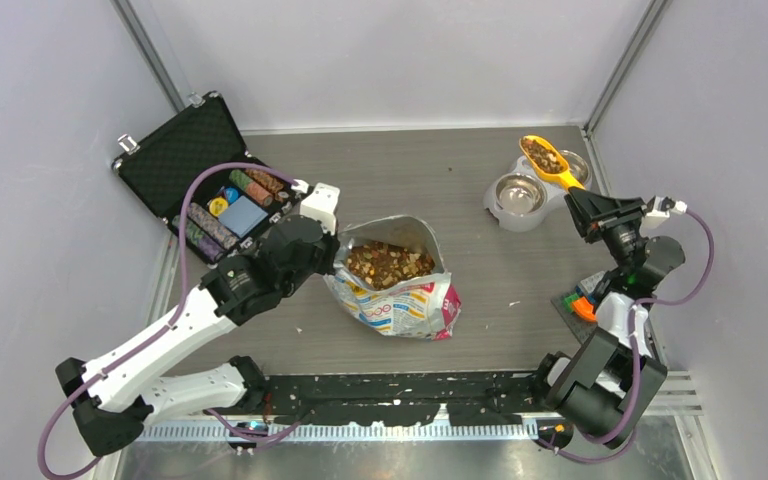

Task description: Serve the pet food

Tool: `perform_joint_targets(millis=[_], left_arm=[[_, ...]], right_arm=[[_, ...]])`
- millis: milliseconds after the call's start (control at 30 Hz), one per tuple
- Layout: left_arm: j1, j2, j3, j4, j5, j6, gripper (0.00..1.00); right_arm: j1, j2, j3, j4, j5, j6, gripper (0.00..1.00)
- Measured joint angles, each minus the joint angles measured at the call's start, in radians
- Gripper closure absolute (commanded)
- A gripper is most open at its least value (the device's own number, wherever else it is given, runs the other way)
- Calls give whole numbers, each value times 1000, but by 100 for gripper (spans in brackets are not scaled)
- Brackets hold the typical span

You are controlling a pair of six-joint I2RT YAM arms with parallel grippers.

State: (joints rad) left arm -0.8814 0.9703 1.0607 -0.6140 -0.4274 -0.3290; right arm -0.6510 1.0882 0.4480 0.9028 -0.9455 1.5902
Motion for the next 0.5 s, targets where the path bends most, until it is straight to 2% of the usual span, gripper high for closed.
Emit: perform_joint_targets(millis=[233, 500], left_arm=[[0, -5, -12, 19, -3, 10, 100], [0, -26, -33, 34, -6, 23, 100]], right_arm=[[-39, 23, -5, -114, 4, -146, 95], [-45, 23, 25, -531, 103, -475, 95]])
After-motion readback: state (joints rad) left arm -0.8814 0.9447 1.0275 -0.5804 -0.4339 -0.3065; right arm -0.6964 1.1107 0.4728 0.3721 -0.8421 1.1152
